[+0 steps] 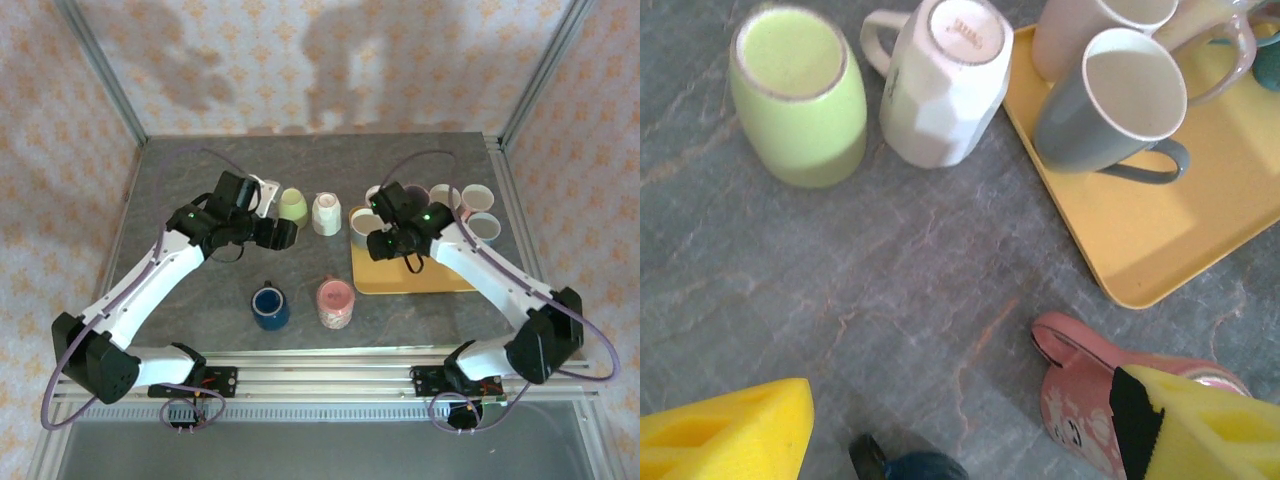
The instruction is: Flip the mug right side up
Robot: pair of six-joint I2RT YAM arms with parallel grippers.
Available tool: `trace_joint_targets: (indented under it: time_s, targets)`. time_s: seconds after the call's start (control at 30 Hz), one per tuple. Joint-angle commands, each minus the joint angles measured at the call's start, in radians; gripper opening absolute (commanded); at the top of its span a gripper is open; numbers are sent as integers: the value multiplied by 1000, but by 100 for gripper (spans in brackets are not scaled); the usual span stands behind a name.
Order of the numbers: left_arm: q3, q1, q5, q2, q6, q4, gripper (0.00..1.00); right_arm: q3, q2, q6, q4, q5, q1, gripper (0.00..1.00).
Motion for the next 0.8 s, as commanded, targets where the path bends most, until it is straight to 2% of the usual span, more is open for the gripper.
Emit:
trace_joint_targets:
  time_s: [0.0,0.17,0.5,0.63,0.77]
  targets:
    - [2,9,0,-41,-66,-107,78,-68,-38,22,-84,-154,2,51]
    - [-39,10,15,-57,-82,-110,78,-107,-41,49,-79,-335,54,50]
    - [-52,9,0,-44,-80,-103,78,-184,39,315,-56,-259,134,41]
    - [-50,11,-3,-30,-76,-103,78,-213,40,442,-1,-252,164,29]
    - [-55,29,2,-28,-104,-93,78,-207,52,524,52,-275,193,23]
